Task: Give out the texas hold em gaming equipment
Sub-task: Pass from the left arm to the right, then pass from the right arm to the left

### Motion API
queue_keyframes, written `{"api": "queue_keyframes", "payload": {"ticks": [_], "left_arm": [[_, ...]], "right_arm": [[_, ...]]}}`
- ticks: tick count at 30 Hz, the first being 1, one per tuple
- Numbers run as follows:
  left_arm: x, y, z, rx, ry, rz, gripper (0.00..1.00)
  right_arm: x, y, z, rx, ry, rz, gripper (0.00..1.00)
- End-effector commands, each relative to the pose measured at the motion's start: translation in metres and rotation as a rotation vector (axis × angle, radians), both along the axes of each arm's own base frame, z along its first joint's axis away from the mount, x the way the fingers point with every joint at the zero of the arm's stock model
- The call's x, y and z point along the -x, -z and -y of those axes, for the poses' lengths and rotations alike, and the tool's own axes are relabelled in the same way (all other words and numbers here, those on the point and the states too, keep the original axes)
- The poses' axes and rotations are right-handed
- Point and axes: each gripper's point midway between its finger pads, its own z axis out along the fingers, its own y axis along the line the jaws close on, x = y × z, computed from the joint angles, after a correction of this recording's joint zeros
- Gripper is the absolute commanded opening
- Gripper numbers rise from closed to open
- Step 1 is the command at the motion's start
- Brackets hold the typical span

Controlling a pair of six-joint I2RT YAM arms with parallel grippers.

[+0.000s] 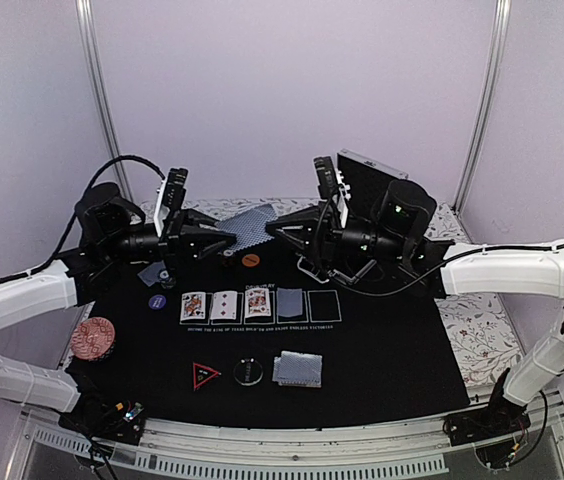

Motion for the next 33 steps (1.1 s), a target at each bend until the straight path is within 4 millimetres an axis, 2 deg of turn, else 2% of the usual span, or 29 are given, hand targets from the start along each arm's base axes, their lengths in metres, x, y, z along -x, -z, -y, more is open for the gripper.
{"api": "queue_keyframes", "payload": {"ticks": [1,3,6,7,10,14,16,20,23,26,31,32,33], "left_arm": [[-0.007,0.015,0.006,-0.054,-0.017,-0.021,0.44],[-0.008,0.018,0.009,-0.074,-0.016,-0.02,0.49],[-0.003,0.023,0.012,-0.114,-0.003,0.004,0.49],[-0.001,0.029,0.014,-0.139,0.002,0.016,0.49],[0.011,0.045,0.024,-0.215,0.026,0.07,0.49],[0.013,0.048,0.026,-0.23,0.011,0.103,0.45],[0.01,0.052,0.026,-0.242,-0.009,0.103,0.41],[0.016,0.058,0.032,-0.263,0.028,0.087,0.38],[0.015,0.063,0.033,-0.28,0.012,0.093,0.28],[0.019,0.065,0.035,-0.286,0.029,0.094,0.27],[0.02,0.07,0.037,-0.3,0.028,0.097,0.18],[0.019,0.071,0.038,-0.303,0.027,0.095,0.14],[0.019,0.072,0.039,-0.306,0.027,0.093,0.06]], "right_arm": [[0.007,0.004,0.009,0.167,0.002,0.033,0.02],[0.01,0.018,0.014,0.345,-0.002,0.087,0.02],[-0.003,0.044,0.035,0.61,0.109,0.16,0.02],[-0.001,0.049,0.041,0.666,0.119,0.166,0.02],[0.006,0.057,0.048,0.772,0.125,0.185,0.02],[0.015,0.071,0.042,0.878,0.111,0.221,0.02],[0.02,0.073,0.035,0.898,0.092,0.233,0.02],[0.025,0.065,0.022,0.885,0.075,0.259,0.02],[0.027,0.061,0.017,0.873,0.067,0.278,0.02],[0.027,0.059,0.014,0.871,0.07,0.291,0.02],[0.028,0.052,0.012,0.847,0.07,0.31,0.02],[0.028,0.051,0.011,0.84,0.069,0.312,0.02],[0.029,0.05,0.01,0.835,0.067,0.314,0.02]]}}
